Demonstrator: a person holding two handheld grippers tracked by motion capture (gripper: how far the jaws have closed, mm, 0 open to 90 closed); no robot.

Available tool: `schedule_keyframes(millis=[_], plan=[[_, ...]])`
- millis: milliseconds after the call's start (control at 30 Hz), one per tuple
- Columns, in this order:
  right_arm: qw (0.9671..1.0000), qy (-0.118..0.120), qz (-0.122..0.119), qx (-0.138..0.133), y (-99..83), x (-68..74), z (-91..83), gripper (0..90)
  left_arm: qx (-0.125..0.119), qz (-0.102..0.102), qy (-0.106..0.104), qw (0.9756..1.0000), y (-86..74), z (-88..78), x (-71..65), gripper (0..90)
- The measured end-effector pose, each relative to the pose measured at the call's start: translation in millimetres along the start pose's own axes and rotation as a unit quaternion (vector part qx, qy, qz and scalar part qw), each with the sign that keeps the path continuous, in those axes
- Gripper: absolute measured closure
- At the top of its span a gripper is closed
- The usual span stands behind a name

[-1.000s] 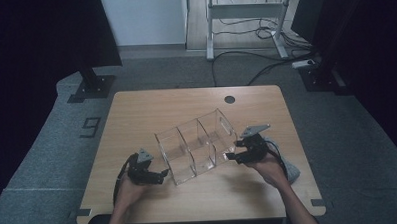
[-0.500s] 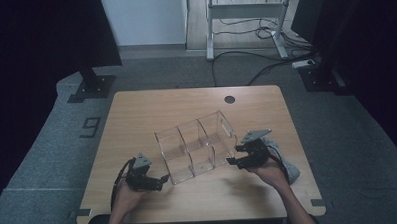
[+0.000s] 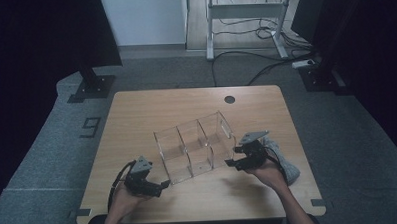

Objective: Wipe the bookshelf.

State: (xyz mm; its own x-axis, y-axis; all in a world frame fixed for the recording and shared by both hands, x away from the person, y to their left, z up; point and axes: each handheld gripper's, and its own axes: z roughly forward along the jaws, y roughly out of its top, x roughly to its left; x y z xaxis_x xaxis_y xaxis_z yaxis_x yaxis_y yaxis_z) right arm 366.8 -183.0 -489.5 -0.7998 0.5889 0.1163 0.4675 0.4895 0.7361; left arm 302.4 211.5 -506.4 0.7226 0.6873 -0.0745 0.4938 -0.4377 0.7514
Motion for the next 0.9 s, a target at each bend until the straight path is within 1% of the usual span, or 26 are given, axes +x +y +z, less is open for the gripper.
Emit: schedule_keyframes(millis=[33, 133, 200, 267, 367, 467, 600, 633, 667, 733, 767, 833, 867, 900], plan=[[1.0, 0.0, 0.0, 0.001, 0.1, 0.5, 0.3, 32.9, -0.002, -0.001, 0.001, 1.0, 0.6, 0.6, -0.6, 0.0], [1.0, 0.002, -0.001, 0.004, 0.8, 2.8, 0.9, 32.7, 0.003, -0.001, 0.023, 0.9997, 2.8, 3.6, -2.6, 1.0], [1.0, 0.007, -0.004, 0.004, 1.3, 4.6, 1.6, 32.7, 0.003, -0.002, 0.029, 0.9996, 3.6, 5.4, -2.6, 1.9], [0.9999, 0.011, -0.009, 0.005, 2.4, 7.7, 3.1, 32.7, 0.005, -0.003, 0.044, 0.999, 4.3, 6.4, -2.2, 4.3], [0.9998, 0.015, -0.014, 0.008, 4.0, 11.6, 5.5, 32.7, 0.005, -0.009, 0.059, 0.9982, 4.7, 7.2, 0.0, 7.4], [0.9996, 0.019, -0.019, 0.011, 5.3, 15.6, 8.6, 32.6, 0.008, -0.02, 0.08, 0.9965, 5.0, 7.0, 3.7, 14.3], [0.9992, 0.03, -0.024, 0.014, 7.0, 21.0, 11.5, 32.6, 0.011, -0.03, 0.103, 0.9941, 5.3, 7.3, 7.5, 18.5], [0.999, 0.032, -0.026, 0.015, 7.4, 21.9, 12.3, 32.6, 0.016, -0.034, 0.113, 0.9929, 5.7, 7.7, 8.2, 19.7], [0.9989, 0.033, -0.029, 0.018, 8.0, 23.5, 13.3, 32.7, 0.019, -0.035, 0.118, 0.9922, 6.0, 8.0, 8.5, 21.2], [0.9986, 0.031, -0.034, 0.024, 8.6, 24.7, 14.7, 32.8, 0.025, -0.036, 0.137, 0.9895, 6.9, 8.9, 8.9, 23.9], [0.9985, 0.031, -0.035, 0.027, 8.5, 24.7, 15.4, 32.9, 0.027, -0.037, 0.14, 0.9891, 7.3, 8.9, 9.3, 25.2], [0.9984, 0.034, -0.036, 0.029, 7.7, 23.3, 15.5, 33.4, 0.028, -0.035, 0.137, 0.9895, 8.4, 9.2, 9.9, 25.6], [0.9984, 0.033, -0.034, 0.03, 7.4, 22.8, 14.9, 33.3, 0.031, -0.032, 0.139, 0.9893, 8.9, 9.2, 9.8, 27.9], [0.9984, 0.032, -0.034, 0.031, 7.2, 22.1, 14.0, 33.3, 0.031, -0.03, 0.142, 0.9889, 9.6, 9.2, 9.3, 32.0]])
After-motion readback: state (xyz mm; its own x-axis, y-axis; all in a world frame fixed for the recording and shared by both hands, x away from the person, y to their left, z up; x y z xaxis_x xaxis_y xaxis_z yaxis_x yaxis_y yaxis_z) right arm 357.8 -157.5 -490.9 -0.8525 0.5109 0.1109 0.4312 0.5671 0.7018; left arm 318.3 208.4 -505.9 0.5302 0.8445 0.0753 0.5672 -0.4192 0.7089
